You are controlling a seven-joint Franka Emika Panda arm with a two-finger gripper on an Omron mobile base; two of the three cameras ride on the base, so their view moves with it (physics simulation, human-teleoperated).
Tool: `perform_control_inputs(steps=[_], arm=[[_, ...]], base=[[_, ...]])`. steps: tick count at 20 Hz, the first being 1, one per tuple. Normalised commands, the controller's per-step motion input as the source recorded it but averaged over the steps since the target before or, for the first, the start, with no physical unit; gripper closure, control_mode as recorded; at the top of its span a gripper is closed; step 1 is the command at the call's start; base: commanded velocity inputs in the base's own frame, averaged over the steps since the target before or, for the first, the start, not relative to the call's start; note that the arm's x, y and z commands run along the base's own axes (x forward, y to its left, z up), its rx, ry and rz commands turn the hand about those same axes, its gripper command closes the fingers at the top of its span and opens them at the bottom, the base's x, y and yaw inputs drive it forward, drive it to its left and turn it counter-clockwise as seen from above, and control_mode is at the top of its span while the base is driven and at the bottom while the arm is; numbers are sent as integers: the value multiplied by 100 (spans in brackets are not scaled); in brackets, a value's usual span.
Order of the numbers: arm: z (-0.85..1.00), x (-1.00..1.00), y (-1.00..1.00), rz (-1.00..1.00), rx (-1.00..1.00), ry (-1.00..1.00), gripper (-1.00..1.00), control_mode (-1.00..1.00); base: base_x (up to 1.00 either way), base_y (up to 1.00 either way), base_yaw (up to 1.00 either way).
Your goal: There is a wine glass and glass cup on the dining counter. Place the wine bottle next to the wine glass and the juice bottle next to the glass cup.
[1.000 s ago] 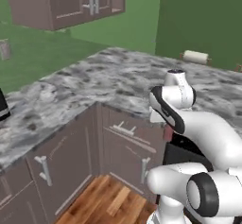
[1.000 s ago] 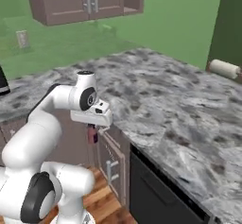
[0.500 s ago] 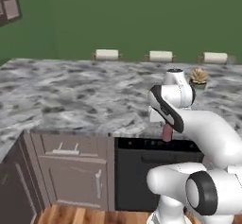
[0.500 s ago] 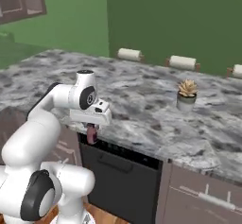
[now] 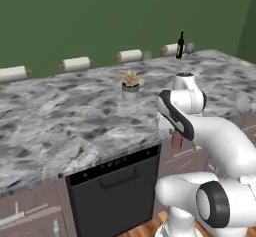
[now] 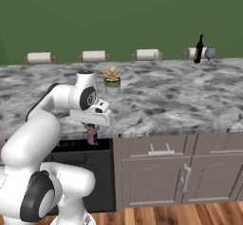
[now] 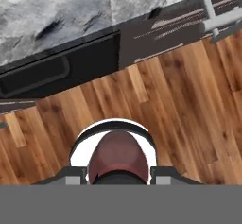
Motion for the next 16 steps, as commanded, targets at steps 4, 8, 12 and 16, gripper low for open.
perform_control_inputs(steps=[4, 8, 12, 16], arm=[[0, 0, 0, 0, 0, 0, 100, 100], [0, 0, 0, 0, 0, 0, 100, 100], [0, 0, 0, 0, 0, 0, 100, 100], [0, 0, 0, 0, 0, 0, 100, 100]], base=[[-12, -12, -58], [-10, -36, -37], [-4, -36, -33], [9, -35, -20]])
